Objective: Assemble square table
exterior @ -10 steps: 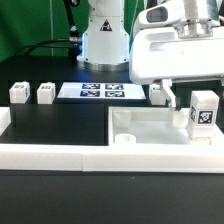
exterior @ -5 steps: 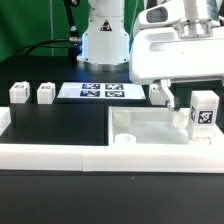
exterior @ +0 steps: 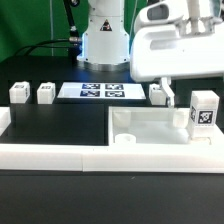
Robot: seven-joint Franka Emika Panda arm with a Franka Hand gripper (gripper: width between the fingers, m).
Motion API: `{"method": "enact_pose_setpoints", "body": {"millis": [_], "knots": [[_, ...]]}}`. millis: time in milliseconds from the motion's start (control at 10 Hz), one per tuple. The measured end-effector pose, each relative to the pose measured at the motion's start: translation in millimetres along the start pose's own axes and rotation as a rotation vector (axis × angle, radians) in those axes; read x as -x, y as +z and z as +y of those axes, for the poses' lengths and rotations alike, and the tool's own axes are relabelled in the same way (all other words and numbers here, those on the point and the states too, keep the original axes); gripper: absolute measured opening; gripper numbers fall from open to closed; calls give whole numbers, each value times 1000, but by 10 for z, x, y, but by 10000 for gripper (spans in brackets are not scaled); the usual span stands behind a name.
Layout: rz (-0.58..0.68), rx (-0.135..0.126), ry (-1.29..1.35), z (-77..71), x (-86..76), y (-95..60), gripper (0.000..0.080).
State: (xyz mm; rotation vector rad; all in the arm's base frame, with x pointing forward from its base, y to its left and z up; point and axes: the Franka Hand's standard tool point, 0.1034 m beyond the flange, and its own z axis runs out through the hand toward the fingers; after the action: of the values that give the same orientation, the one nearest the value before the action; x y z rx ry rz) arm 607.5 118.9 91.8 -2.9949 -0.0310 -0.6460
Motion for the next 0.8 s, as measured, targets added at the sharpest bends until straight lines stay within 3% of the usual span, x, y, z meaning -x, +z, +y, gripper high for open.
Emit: {"method": "enact_pose_setpoints", "body": {"millis": [100,200,500,600,800], "knots": [[-33,-2,20,-11,-59,-56,649],[-148,-12,43,-39,-70,-62,649],[-365,-27,71,42,-110,-9,649],[-473,-40,87,56,-52,-54,649],[-488,-41,88,68,-75,-41,649]]}}
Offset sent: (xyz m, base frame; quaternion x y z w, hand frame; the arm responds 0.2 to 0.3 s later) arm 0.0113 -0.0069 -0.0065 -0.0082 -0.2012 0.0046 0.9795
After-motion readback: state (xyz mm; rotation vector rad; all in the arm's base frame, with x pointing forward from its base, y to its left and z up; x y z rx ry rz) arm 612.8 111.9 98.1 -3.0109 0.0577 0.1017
